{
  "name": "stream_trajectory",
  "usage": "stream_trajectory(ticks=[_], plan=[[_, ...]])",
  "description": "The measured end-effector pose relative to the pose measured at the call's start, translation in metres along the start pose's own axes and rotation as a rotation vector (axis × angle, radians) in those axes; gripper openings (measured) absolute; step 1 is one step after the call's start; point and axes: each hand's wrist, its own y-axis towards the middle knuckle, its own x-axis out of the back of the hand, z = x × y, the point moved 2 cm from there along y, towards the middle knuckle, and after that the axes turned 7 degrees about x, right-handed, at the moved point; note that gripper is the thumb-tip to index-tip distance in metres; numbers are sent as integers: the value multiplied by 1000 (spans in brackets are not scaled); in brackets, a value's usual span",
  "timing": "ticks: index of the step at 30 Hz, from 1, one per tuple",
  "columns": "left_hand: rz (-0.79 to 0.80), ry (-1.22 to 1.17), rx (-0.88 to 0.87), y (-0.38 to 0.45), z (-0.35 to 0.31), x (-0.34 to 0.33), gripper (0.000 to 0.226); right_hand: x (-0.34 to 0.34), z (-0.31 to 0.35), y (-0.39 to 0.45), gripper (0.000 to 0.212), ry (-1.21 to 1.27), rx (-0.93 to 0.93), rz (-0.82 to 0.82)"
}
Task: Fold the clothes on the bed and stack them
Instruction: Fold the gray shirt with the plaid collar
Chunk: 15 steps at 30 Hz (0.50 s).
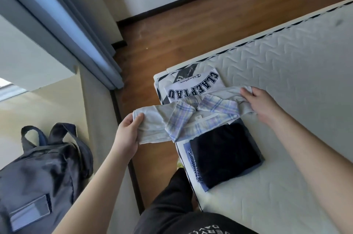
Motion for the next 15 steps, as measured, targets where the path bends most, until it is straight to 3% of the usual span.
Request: stream_trajectory(ticks=[10,15], plan=[[-15,-34,-8,170,-78,-32,13,-10,-6,153,19,-63,-74,-36],[-93,-134,-28,226,-74,-60,13,-14,-12,220,30,-129,-46,-81]])
